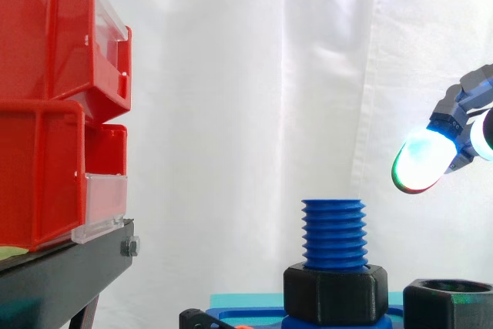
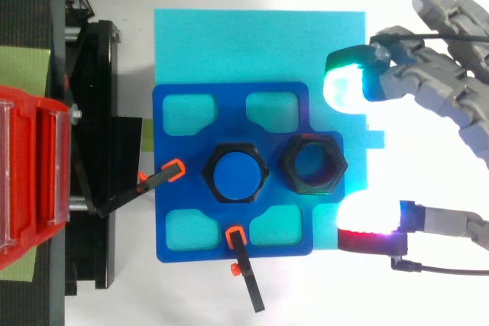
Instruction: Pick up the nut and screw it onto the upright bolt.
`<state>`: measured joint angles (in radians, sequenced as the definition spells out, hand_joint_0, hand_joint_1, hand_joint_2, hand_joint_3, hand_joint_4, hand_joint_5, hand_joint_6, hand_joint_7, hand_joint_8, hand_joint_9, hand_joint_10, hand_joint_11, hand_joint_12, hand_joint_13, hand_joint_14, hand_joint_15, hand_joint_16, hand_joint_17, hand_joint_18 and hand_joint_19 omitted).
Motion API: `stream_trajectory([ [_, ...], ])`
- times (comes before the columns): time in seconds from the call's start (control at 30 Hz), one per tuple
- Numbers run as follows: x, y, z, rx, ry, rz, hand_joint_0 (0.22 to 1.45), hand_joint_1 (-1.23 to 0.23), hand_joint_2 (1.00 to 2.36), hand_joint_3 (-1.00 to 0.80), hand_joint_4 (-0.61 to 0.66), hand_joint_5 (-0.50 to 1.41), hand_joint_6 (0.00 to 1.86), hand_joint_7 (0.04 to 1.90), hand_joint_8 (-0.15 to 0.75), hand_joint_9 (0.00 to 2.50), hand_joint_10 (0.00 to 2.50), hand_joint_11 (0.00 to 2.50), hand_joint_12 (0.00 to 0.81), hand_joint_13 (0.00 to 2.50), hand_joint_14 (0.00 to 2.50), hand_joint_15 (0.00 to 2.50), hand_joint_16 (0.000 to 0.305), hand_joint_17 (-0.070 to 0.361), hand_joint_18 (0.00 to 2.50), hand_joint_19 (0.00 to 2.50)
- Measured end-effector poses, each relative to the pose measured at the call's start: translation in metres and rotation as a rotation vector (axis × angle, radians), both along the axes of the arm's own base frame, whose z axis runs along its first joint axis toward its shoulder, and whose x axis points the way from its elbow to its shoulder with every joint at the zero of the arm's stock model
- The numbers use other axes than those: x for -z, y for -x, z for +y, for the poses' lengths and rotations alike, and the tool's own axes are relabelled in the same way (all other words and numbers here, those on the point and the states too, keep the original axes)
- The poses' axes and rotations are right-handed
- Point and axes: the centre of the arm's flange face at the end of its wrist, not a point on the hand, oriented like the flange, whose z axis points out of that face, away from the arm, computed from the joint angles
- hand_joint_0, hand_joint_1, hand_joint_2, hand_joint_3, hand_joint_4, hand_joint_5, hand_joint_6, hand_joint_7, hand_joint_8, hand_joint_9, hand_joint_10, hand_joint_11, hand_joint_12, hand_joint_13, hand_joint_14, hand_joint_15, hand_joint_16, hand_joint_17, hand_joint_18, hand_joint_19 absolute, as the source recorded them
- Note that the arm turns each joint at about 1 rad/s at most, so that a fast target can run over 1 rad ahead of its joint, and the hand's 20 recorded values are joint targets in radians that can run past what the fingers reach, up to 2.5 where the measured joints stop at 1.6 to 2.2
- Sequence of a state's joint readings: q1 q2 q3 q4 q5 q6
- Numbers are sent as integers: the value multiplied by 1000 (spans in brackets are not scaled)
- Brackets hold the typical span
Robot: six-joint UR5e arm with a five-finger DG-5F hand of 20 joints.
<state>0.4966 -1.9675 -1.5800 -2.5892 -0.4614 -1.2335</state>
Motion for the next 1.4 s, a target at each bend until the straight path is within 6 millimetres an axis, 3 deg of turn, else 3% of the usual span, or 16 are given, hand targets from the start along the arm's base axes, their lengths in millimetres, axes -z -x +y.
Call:
stream_trajectory([
  [0.2, 1, 1, 6, -3, 1, 2, 429, -624, 1000, -500, 266, -236, 502, 788, 320, 330, 0, 0, 386, 356, 0, 0, 46, 104, 176, 0],
  [0.33, 15, -1, 11, -8, 12, 22, 430, -627, 1000, -500, 266, -235, 502, 787, 320, 330, 0, 0, 387, 358, 0, 0, 46, 104, 178, 0],
  [0.47, 26, -3, 17, -15, 16, 28, 425, -689, 1000, -500, 252, -241, 502, 782, 322, 333, 0, 0, 390, 361, 0, 0, 47, 105, 193, 0],
  [0.83, 31, -6, 21, -22, 45, 40, 372, -833, 1000, -500, 237, -276, 502, 719, 321, 259, 0, 0, 424, 321, 0, 0, 56, 126, 199, 0],
  [1.4, 47, -15, 27, -33, 67, 35, 344, -760, 1000, -500, 245, -282, 502, 711, 329, 194, 0, 0, 450, 279, 0, 0, 62, 140, 172, 0],
])
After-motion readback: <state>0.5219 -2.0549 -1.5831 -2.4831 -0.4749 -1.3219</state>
